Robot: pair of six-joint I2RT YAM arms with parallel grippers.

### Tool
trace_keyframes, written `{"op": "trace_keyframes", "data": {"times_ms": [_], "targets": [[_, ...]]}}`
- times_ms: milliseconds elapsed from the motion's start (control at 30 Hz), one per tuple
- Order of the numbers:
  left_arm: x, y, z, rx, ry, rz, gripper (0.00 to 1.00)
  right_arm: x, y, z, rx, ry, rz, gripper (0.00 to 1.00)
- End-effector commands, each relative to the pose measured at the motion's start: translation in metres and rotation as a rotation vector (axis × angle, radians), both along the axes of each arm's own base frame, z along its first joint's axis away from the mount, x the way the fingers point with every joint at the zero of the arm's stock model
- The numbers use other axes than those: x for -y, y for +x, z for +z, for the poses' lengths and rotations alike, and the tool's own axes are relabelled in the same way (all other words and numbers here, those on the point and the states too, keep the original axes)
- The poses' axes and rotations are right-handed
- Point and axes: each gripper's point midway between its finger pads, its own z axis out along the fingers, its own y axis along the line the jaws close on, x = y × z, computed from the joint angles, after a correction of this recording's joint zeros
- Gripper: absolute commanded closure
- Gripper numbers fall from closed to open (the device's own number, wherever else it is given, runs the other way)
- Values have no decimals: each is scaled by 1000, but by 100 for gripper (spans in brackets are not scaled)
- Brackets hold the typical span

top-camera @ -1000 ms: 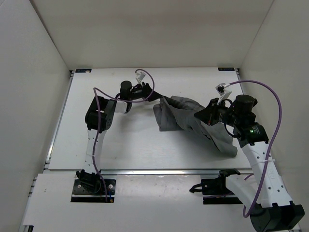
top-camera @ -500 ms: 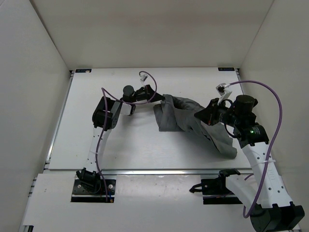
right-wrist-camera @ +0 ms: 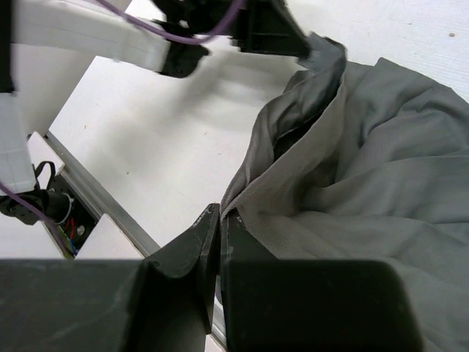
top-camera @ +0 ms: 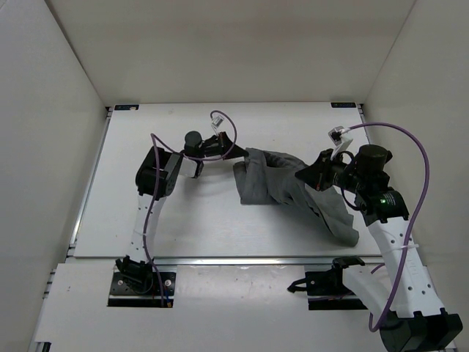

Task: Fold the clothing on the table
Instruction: Flatten the skirt out

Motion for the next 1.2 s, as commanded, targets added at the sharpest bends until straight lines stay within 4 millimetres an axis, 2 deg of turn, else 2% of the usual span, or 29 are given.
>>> {"op": "trace_keyframes", "data": {"times_ms": [0, 67, 100, 133, 167, 200, 267, 333, 400, 467, 600, 633, 667, 767, 800, 867, 900, 967, 1000, 1033, 1067, 1100, 1133, 1167], "targets": [[-31, -5, 102, 249, -1, 83, 100, 1, 4, 18, 105, -8, 1, 100], [-49, -11, 149, 396, 50, 153, 100, 7, 10, 22, 133, -35, -31, 100], [-55, -11, 148, 350, 88, 176, 100, 9, 11, 25, 143, -46, -45, 100], [-64, -17, 180, 447, 96, 214, 100, 13, 13, 25, 154, -61, -62, 100], [-71, -19, 185, 432, 122, 244, 100, 19, 18, 34, 187, -78, -97, 100], [-82, -36, 222, 530, 132, 290, 100, 24, 22, 41, 209, -94, -122, 100], [-97, -41, 239, 540, 159, 343, 100, 29, 25, 58, 261, -107, -142, 100], [-116, -62, 282, 627, 163, 414, 100, 34, 26, 75, 308, -121, -164, 100], [-134, -75, 300, 642, 184, 465, 100, 41, 28, 93, 358, -145, -197, 100], [-148, -97, 330, 706, 176, 507, 100, 45, 31, 108, 393, -155, -217, 100], [-176, -112, 352, 736, 196, 590, 100, 51, 44, 131, 455, -160, -244, 100], [-178, -110, 345, 717, 214, 600, 100, 54, 48, 136, 467, -151, -259, 100], [-185, -109, 348, 721, 224, 631, 100, 56, 58, 134, 459, -141, -269, 100], [-195, -103, 338, 687, 237, 670, 100, 60, 81, 135, 456, -121, -270, 100], [-199, -101, 337, 683, 239, 682, 100, 63, 88, 129, 442, -116, -265, 100], [-197, -95, 331, 678, 239, 682, 100, 63, 99, 133, 451, -89, -255, 100], [-199, -86, 322, 649, 249, 689, 100, 62, 107, 129, 434, -75, -239, 100], [-199, -77, 322, 655, 250, 687, 100, 60, 116, 140, 467, -41, -211, 100], [-196, -70, 319, 645, 249, 674, 100, 59, 125, 135, 450, -36, -197, 100], [-196, -67, 322, 656, 245, 673, 100, 58, 134, 140, 459, -34, -184, 100], [-194, -58, 325, 659, 248, 662, 100, 54, 136, 155, 494, -33, -167, 100], [-194, -49, 329, 676, 251, 657, 100, 50, 146, 148, 469, -35, -141, 100], [-193, -46, 331, 666, 254, 649, 100, 51, 158, 153, 474, -46, -134, 100], [-193, -44, 339, 689, 260, 636, 100, 54, 159, 173, 515, -59, -138, 100]]}}
